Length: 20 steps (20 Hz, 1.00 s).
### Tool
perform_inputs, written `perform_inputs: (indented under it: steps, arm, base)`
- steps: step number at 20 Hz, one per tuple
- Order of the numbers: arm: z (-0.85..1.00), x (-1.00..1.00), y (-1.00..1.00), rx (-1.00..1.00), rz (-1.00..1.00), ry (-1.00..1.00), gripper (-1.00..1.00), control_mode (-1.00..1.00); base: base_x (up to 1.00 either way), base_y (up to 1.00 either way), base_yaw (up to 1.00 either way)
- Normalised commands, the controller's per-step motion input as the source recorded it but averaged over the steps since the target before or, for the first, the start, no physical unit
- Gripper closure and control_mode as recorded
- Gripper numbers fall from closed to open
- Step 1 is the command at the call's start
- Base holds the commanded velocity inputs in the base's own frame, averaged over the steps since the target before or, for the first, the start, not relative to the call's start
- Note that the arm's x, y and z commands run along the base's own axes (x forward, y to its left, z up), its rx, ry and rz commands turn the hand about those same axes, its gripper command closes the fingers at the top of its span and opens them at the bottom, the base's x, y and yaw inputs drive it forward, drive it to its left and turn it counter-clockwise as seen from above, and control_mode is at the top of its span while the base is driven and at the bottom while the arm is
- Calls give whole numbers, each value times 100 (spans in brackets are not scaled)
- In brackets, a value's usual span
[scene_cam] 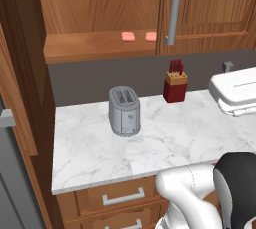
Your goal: Pick up the bar soap and bar soap from the sink, and place them back in the cabinet, and close the cabinet doors.
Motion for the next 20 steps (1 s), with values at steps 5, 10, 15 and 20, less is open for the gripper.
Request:
perform_inputs:
  steps: [5, 10, 15, 20]
  arm:
    - [0, -1, 0, 0, 0, 0, -100, -100]
    - [0, 0, 0, 0, 0, 0, -100, -100]
    - [0, 0, 0, 0, 0, 0, -100, -100]
    - [0, -1, 33, 0, 0, -1, -100, -100]
  base:
    - [0, 0, 0]
    - [0, 0, 0]
    - [0, 0, 0]
    - [0, 0, 0]
